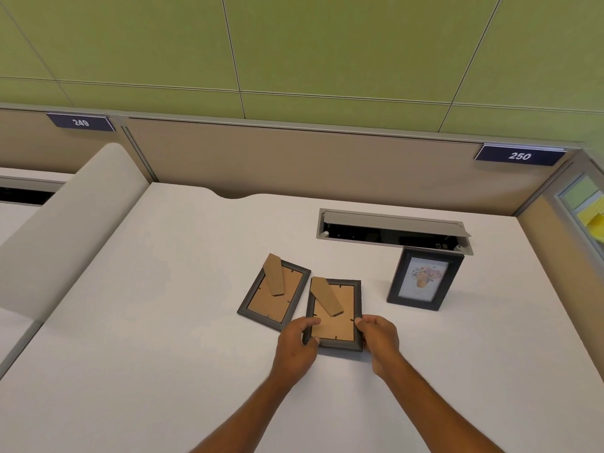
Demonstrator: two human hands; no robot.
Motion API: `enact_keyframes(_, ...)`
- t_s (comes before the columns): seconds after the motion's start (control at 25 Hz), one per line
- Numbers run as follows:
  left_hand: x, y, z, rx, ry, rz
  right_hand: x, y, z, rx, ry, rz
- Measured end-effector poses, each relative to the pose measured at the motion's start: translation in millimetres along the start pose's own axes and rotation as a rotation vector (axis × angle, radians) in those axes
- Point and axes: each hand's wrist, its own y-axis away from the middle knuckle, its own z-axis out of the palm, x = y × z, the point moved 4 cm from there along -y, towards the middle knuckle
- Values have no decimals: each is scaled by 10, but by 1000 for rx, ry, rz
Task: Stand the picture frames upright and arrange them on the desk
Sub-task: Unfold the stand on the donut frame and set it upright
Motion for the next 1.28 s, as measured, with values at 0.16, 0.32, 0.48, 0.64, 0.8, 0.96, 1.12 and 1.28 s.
enact_keyframes(0.16, -31, 13, -60, 8, 3, 11, -54, -17, -63, -24, -113, 36)
enact_keyframes(0.32, -80, -14, -173, -10, -42, 50, -83, 3, -121, -51, -168, 100)
enact_keyframes(0.48, -1, -43, -295, -17, -127, 206, -89, 43, -178, -88, -180, 128)
enact_keyframes(0.64, 156, -38, -402, 55, -175, 363, -168, 84, -243, -109, -202, 125)
enact_keyframes(0.8, 372, -9, -418, 168, -118, 450, -294, 151, -311, -128, -239, 60)
enact_keyframes(0.96, 519, -27, -448, 219, -69, 453, -452, 212, -346, -164, -258, 6)
enact_keyframes(1.12, 612, -82, -470, 231, 0, 418, -588, 238, -380, -237, -283, -52)
enact_keyframes(1.28, 675, -175, -531, 268, 2, 409, -680, 228, -400, -321, -248, -113)
